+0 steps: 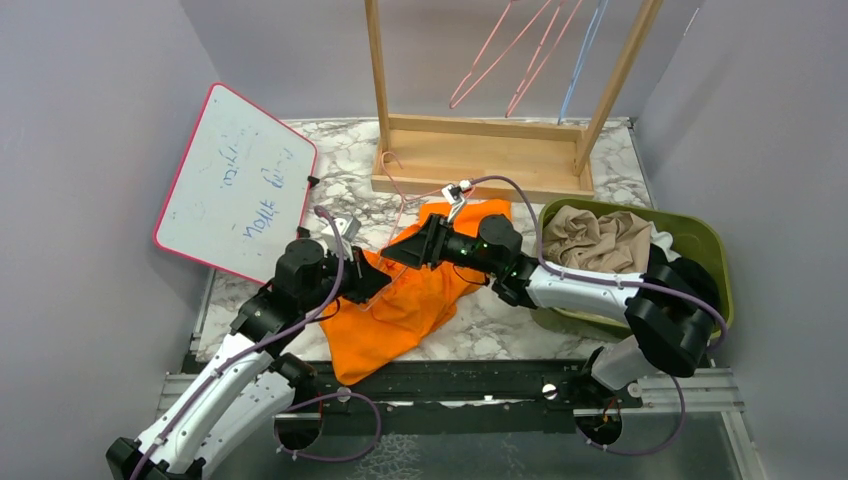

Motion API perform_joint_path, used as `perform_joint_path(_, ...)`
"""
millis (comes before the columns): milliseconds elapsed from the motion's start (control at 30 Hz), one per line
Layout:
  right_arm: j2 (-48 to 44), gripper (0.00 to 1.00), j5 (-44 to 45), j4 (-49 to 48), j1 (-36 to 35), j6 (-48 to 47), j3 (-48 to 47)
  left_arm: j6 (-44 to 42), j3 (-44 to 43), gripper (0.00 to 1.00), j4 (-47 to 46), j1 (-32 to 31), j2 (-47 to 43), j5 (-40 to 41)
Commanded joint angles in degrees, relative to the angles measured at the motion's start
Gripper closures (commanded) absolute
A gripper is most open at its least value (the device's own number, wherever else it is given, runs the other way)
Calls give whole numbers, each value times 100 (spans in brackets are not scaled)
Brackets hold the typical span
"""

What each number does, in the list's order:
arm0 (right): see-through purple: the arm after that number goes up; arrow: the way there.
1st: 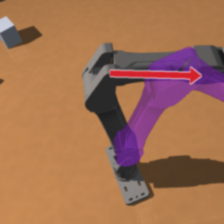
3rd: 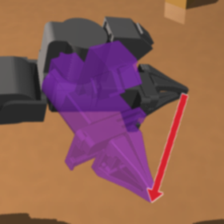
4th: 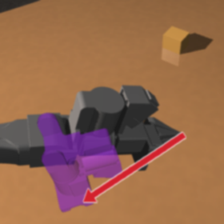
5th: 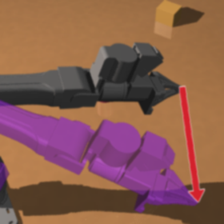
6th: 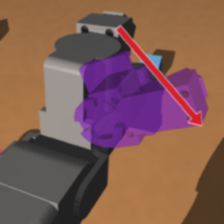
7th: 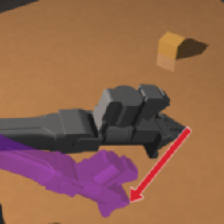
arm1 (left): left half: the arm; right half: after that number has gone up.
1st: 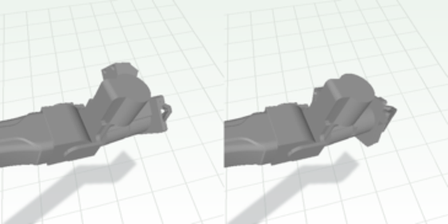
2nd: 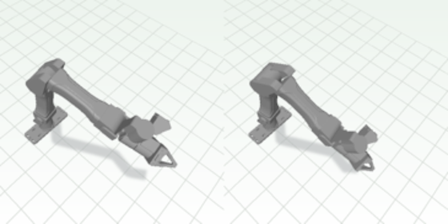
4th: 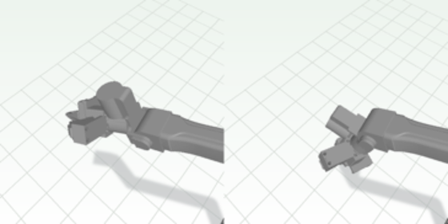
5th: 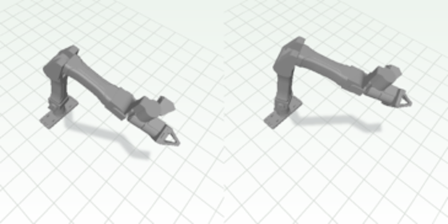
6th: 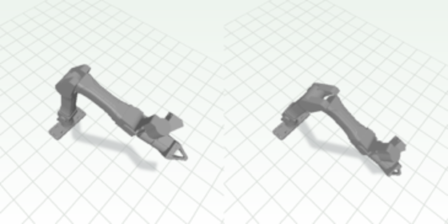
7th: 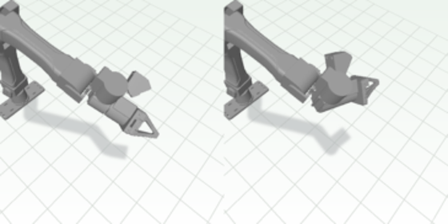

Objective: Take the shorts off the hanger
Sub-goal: Place the hanger on the clothes rod.

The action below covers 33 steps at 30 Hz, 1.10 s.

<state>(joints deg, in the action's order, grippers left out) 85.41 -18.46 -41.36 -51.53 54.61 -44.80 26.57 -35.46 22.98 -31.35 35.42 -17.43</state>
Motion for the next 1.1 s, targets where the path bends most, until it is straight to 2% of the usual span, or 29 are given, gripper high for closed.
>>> perform_joint_path(0,243,37,348,-572,2,280,-226,-64,77,100,-229,-205,67,374)
perform_joint_path(167,474,54,880,-186,2,570,-360,-136,53,100,-247,-334,24,353)
perform_joint_path(367,591,97,811,-490,2,798,-300,-51,194,100,-225,-337,-192,346)
perform_joint_path(467,483,99,952,-519,10,806,-222,-51,290,79,-226,-336,-298,111)
perform_joint_path(600,360,99,973,-296,56,640,-258,82,355,66,-221,-336,-412,-218)
perform_joint_path(900,214,99,628,-58,331,988,-166,146,104,64,222,-337,-303,-404)
perform_joint_path(1067,222,99,457,-92,383,1116,-174,-150,-320,74,904,-337,-51,-561)
